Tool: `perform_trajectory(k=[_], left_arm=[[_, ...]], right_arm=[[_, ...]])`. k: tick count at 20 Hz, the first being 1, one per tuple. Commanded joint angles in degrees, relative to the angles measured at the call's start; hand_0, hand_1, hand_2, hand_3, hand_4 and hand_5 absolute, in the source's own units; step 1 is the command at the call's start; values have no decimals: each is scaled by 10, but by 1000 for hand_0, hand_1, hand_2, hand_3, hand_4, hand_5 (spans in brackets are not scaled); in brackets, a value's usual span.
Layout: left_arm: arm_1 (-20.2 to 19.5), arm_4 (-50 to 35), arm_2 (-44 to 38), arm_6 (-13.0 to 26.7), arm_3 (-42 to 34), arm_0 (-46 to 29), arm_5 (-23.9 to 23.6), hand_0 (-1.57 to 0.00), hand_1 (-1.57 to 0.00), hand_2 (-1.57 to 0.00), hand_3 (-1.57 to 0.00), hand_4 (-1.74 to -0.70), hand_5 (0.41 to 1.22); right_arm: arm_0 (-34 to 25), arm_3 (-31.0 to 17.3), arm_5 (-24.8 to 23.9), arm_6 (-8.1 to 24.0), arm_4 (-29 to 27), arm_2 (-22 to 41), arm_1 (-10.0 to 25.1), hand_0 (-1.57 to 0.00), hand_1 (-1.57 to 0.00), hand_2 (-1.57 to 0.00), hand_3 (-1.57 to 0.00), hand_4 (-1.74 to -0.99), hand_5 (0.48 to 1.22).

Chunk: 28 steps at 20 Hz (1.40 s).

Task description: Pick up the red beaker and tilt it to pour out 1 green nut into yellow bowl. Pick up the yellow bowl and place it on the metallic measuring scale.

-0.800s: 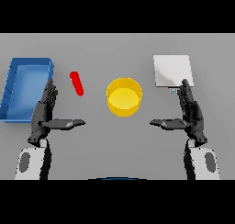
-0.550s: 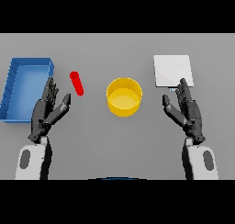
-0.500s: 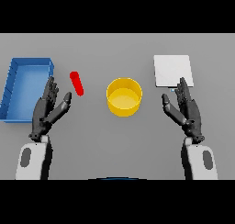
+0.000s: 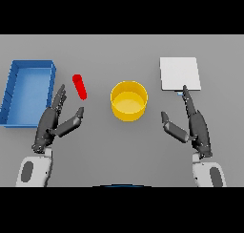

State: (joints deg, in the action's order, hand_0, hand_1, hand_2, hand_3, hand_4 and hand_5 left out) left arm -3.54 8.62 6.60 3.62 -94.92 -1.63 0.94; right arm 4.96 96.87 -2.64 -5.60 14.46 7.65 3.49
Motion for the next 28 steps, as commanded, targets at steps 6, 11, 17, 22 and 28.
perform_trajectory(k=[6, 11, 17, 22, 28], left_arm=[[4, -8, -26, -6, 112, 92, 3, 1, 1, 1, 1, -1377, 738], [6, -6, -54, -17, 219, 164, -9, 1, 1, 1, 1, -1359, 726], [8, -10, -77, -49, 308, 227, -10, 1, 1, 1, 1, -1323, 712], [8, -7, -88, -58, 366, 277, -13, 1, 1, 1, 1, -1311, 703], [9, -9, -99, -102, 421, 309, -7, 1, 1, 1, 1, -1363, 735]], right_arm=[[-4, 4, 10, 3, -26, -9, -3, 1, 1, 1, 1, -1304, 678], [5, 10, 12, 0, -33, -13, -2, 1, 1, 1, 1, -1331, 686], [8, 16, 13, 11, -36, -13, -3, 1, 1, 1, 1, -1338, 688], [2, 9, 15, 8, -39, -15, -3, 1, 1, 1, 1, -1329, 684], [-6, 7, 11, 22, -37, -18, -3, 1, 1, 1, 1, -1298, 682]])
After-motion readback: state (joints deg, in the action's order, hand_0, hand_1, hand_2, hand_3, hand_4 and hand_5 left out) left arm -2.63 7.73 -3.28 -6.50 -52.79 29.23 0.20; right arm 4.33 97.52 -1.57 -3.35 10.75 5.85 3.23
